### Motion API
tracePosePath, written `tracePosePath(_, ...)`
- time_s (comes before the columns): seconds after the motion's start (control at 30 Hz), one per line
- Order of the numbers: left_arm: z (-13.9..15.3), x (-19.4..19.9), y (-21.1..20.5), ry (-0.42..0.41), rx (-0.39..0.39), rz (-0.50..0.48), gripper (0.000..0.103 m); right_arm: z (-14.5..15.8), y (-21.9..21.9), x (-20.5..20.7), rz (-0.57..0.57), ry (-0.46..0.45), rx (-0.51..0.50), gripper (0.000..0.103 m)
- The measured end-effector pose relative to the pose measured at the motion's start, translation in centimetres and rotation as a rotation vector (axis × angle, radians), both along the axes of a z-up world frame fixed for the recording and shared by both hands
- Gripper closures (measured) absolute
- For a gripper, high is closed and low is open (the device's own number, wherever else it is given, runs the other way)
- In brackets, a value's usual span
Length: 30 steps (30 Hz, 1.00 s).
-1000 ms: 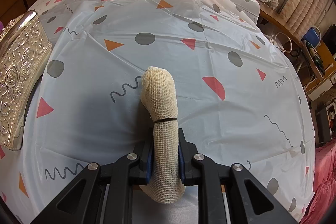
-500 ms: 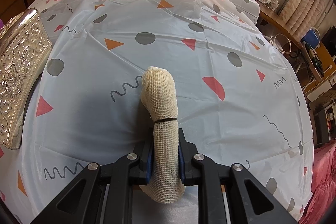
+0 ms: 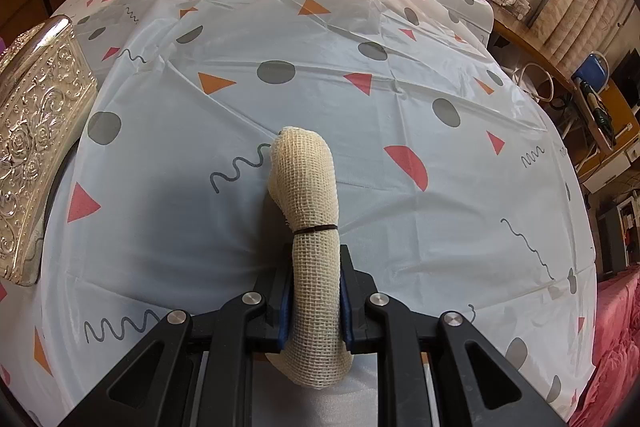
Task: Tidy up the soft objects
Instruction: 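Lower the pink towel roll into the tray and open the left gripper, then carry the beige knit sleeve into the gold tray with the right gripper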
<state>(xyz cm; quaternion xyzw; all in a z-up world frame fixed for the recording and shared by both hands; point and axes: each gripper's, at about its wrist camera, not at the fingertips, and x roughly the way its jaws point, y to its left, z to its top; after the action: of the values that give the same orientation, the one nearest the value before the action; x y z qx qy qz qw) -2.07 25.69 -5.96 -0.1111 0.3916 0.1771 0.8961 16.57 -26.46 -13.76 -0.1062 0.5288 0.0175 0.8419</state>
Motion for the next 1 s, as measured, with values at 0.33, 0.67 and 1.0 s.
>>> tracePosePath(0.33, 2.4, -0.5, -2.6, -0.07, 0.06, -0.061, 0.036, 0.0, 0.2, -0.1, 0.001, 0.0, -0.012, 0.086)
tracePosePath(0.67, 2.3, -0.4, -4.1, -0.072, 0.075, -0.1, 0.036, 0.0, 0.0, 0.1, -0.013, 0.01, 0.004, 0.086)
tracePosePath(1.0, 1.7, -0.5, -4.1, -0.061, 0.068, -0.109, 0.036, 0.0, -0.7, 0.8, -0.057, 0.035, 0.048, 0.085)
